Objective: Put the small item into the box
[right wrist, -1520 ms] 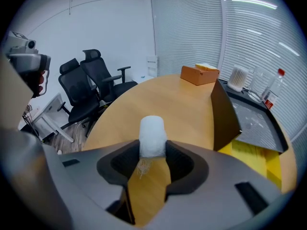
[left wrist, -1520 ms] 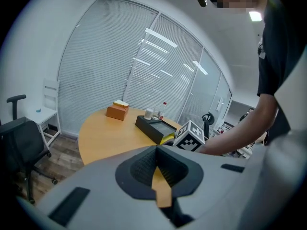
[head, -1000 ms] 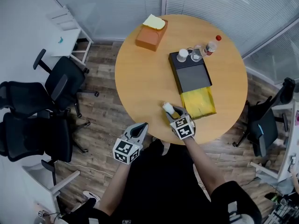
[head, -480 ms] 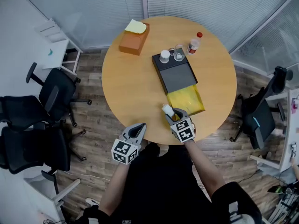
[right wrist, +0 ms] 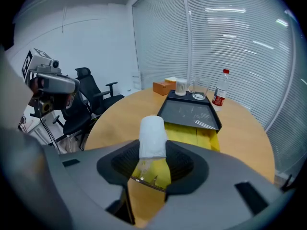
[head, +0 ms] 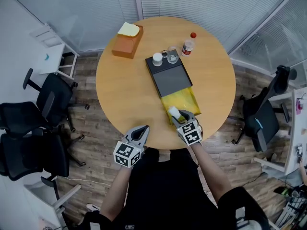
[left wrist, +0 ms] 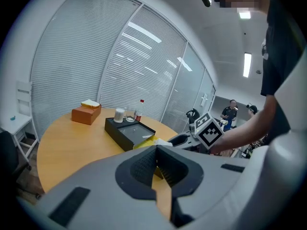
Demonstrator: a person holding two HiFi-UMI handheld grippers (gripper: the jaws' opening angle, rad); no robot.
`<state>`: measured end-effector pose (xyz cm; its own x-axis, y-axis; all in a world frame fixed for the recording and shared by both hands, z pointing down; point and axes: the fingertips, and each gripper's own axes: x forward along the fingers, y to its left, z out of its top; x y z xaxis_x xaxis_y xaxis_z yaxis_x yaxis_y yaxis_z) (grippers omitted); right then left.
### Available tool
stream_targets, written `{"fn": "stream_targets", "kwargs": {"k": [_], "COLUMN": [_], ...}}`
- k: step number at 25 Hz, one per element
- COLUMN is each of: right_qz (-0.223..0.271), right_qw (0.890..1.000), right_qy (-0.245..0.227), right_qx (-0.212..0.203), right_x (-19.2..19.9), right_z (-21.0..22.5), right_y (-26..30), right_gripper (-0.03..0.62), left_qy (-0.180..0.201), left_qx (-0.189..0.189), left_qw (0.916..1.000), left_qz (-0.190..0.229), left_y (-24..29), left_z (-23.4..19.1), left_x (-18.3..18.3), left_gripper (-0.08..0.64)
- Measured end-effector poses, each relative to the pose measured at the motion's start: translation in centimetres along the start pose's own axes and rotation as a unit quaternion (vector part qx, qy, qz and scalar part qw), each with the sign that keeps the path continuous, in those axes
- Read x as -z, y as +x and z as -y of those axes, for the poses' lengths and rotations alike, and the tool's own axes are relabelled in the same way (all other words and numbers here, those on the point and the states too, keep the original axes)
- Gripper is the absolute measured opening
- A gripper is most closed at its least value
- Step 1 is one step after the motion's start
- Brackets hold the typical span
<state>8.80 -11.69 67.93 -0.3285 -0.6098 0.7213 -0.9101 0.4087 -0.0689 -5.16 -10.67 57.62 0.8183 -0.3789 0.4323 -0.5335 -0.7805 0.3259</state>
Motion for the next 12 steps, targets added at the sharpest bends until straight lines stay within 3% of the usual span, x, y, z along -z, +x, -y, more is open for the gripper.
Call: {"fn": "stream_targets", "kwargs": {"k": [12], "right_qz": [-0.050], "right_qw": [0.996], "right_qy": [-0.063], "right_qx": [-0.036], "right_x": [2.7], "right_z": [4.4], "right_y": [-0.1], "right_gripper": [0.163], "left_qy": [-0.022], "left_qx": [-0.037], "left_qw": [0.9990], "left_qz": [0.012], "left_y": [3.4], "left_z": [3.0], "left_x": [-0.8], "left_gripper": [0.006]}}
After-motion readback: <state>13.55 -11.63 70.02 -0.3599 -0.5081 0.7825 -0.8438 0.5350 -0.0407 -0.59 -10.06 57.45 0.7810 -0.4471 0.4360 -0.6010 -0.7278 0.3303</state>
